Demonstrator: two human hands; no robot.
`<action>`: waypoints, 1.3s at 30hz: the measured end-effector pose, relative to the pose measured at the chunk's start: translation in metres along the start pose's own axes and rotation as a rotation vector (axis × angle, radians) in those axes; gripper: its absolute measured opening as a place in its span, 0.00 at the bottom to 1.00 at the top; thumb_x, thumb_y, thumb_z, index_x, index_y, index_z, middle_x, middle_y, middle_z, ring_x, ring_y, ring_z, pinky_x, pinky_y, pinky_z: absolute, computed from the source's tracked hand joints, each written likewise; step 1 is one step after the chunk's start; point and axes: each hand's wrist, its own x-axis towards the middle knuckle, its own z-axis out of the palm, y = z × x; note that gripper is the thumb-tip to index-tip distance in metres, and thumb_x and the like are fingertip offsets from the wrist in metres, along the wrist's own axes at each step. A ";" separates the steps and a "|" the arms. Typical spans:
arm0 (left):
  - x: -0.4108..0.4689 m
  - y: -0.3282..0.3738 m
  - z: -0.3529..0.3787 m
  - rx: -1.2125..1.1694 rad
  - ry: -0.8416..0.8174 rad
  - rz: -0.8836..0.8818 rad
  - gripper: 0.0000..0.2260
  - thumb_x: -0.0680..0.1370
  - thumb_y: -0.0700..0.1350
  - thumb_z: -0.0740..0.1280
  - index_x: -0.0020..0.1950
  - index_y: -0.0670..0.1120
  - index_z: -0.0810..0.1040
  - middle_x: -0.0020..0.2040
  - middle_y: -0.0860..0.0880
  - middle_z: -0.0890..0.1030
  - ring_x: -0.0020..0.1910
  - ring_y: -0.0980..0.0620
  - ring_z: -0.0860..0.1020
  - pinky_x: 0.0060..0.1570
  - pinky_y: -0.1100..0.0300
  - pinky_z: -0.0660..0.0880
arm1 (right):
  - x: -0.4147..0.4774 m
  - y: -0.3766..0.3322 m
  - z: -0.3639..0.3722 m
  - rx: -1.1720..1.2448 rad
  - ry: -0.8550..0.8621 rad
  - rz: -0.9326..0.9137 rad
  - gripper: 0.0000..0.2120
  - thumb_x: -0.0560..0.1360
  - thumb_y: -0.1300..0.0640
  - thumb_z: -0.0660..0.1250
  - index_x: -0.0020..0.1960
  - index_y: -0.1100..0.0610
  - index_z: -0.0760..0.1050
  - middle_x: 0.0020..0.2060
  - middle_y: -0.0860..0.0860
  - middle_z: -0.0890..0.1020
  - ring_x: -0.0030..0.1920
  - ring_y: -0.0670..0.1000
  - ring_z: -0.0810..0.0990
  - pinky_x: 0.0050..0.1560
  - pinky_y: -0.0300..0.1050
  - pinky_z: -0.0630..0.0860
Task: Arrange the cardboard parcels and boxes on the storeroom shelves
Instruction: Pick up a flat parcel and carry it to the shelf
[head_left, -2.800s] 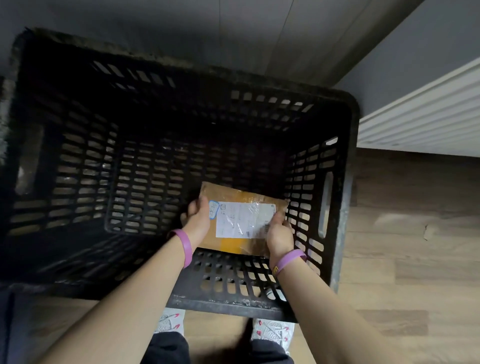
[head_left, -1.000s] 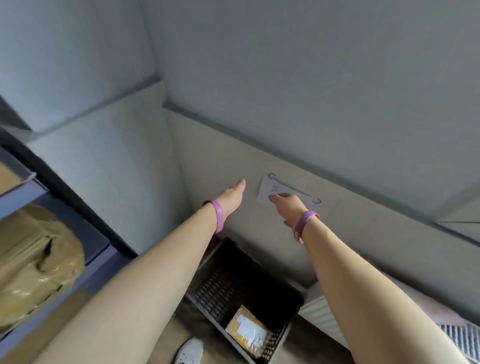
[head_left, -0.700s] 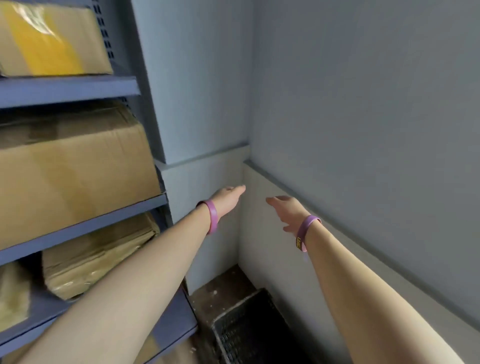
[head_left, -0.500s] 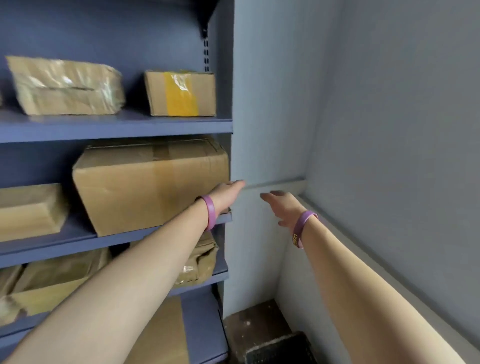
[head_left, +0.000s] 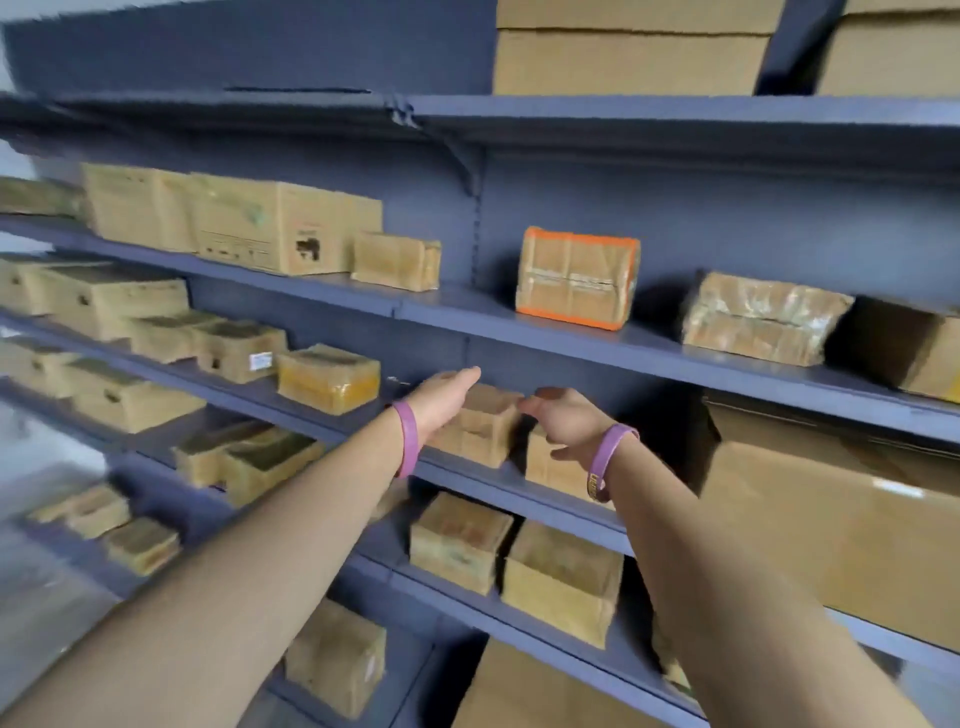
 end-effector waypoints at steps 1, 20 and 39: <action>0.006 -0.012 -0.037 0.006 0.061 -0.006 0.22 0.85 0.55 0.56 0.76 0.46 0.67 0.72 0.46 0.71 0.73 0.47 0.68 0.67 0.57 0.63 | 0.009 -0.021 0.031 0.005 -0.022 -0.039 0.19 0.82 0.52 0.62 0.71 0.55 0.69 0.65 0.55 0.74 0.64 0.58 0.72 0.62 0.55 0.72; -0.047 -0.155 -0.478 -0.042 0.839 -0.299 0.30 0.80 0.61 0.62 0.76 0.45 0.68 0.72 0.44 0.73 0.70 0.40 0.72 0.72 0.48 0.67 | 0.086 -0.293 0.465 0.027 -0.675 -0.444 0.32 0.80 0.48 0.65 0.79 0.56 0.57 0.73 0.54 0.69 0.70 0.56 0.69 0.69 0.51 0.69; 0.114 -0.201 -0.727 0.094 1.055 -0.315 0.27 0.84 0.57 0.58 0.80 0.46 0.60 0.78 0.46 0.65 0.75 0.44 0.65 0.73 0.50 0.61 | 0.279 -0.480 0.694 0.070 -0.799 -0.666 0.31 0.81 0.52 0.64 0.79 0.58 0.56 0.76 0.54 0.65 0.73 0.55 0.66 0.72 0.50 0.66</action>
